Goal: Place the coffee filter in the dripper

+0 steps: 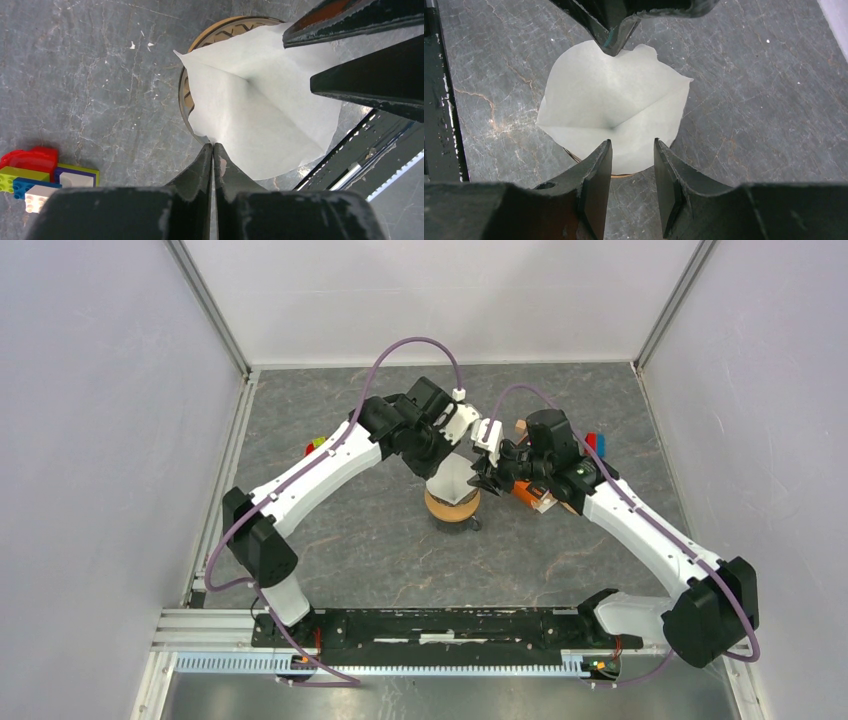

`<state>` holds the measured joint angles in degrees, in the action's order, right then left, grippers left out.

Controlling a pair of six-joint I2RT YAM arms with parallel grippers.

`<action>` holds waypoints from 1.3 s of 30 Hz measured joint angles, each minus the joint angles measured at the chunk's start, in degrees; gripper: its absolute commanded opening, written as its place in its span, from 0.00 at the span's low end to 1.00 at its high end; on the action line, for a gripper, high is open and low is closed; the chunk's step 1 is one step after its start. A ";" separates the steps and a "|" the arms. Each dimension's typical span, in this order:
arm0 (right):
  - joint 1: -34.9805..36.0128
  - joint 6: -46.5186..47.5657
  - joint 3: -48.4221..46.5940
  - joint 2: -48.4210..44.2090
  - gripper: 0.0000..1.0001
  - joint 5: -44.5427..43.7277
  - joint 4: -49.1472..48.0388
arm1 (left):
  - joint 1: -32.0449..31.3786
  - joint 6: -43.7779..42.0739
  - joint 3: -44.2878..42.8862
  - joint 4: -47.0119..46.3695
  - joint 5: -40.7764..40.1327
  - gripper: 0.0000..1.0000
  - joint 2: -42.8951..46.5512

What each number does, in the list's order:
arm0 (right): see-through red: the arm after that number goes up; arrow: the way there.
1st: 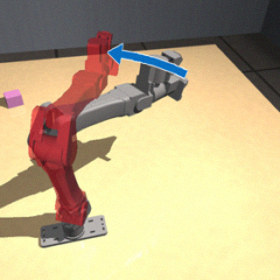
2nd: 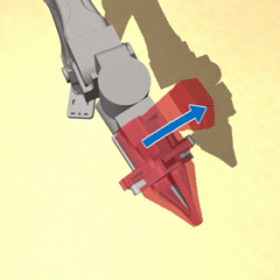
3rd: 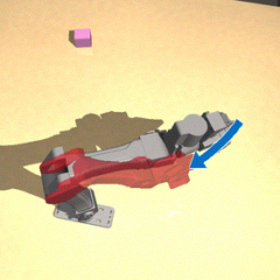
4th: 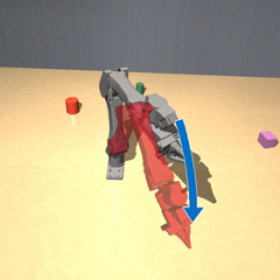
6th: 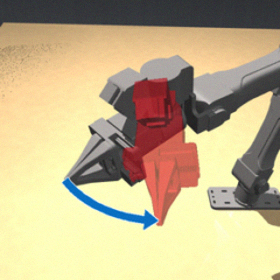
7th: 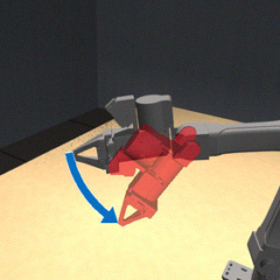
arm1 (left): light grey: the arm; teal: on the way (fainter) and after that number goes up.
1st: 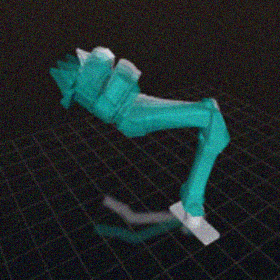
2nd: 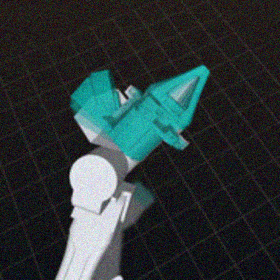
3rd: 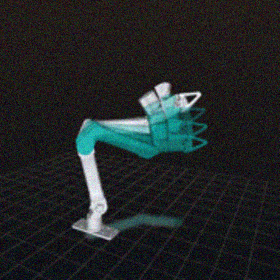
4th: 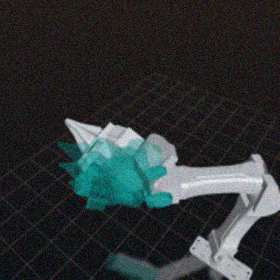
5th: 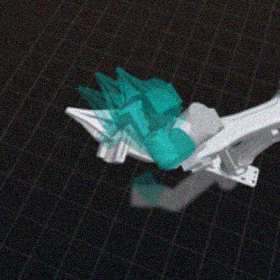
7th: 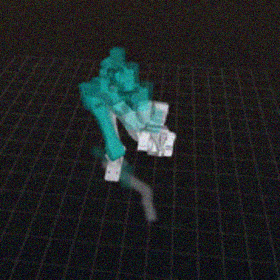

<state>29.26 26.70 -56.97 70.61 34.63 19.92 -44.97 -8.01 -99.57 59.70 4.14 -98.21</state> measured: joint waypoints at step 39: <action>0.00 0.66 3.43 2.21 0.44 -0.02 -2.08 | 0.37 -0.04 3.13 -0.31 2.47 0.08 -1.38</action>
<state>29.26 27.35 -53.54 72.82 34.61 17.85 -44.60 -8.05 -96.44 59.40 6.61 -99.59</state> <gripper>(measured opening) 0.431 0.033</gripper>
